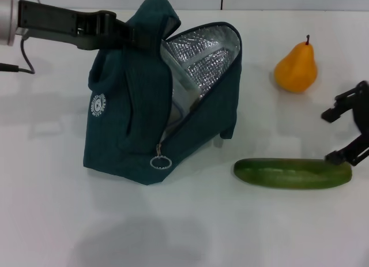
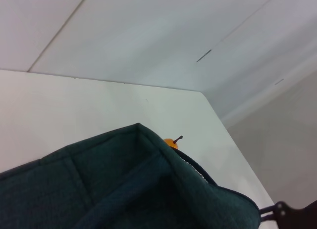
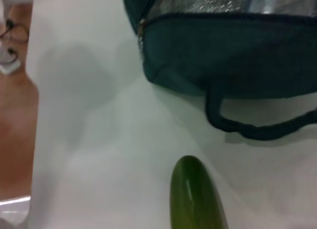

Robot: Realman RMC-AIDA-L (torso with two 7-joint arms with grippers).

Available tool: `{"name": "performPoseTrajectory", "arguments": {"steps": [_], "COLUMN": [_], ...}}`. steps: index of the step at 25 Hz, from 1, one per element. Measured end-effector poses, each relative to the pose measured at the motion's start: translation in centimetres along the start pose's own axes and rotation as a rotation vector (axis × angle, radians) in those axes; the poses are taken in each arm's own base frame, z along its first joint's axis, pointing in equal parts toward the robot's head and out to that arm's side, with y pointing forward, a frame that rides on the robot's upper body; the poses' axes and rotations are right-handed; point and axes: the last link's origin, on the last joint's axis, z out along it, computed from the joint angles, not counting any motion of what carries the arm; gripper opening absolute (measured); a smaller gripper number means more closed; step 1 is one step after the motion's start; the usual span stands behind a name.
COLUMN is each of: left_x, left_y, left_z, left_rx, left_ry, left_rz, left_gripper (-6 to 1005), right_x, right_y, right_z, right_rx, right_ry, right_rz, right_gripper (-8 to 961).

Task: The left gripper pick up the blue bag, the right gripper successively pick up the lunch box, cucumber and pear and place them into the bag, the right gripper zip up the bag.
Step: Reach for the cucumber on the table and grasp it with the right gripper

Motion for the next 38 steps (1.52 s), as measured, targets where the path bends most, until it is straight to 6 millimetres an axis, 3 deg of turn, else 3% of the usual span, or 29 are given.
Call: {"name": "performPoseTrajectory", "arguments": {"steps": [6, 13, 38], "left_x": [0.0, -0.2, -0.2], "left_y": [0.0, 0.0, -0.1], "left_z": [0.1, 0.3, 0.3], "left_rx": [-0.002, -0.007, -0.003], "left_ry": [-0.002, -0.006, -0.009], "left_rz": [-0.002, 0.0, 0.002], "left_gripper": [44, 44, 44], "right_x": [-1.1, -0.4, -0.4], "right_y": [0.4, 0.8, 1.1], "right_z": [3.0, 7.1, 9.9], "right_rx": [-0.033, -0.032, -0.014], "right_ry": [0.025, 0.105, 0.171], "right_rz": [-0.086, -0.136, -0.201], "right_gripper": [855, 876, 827]}}
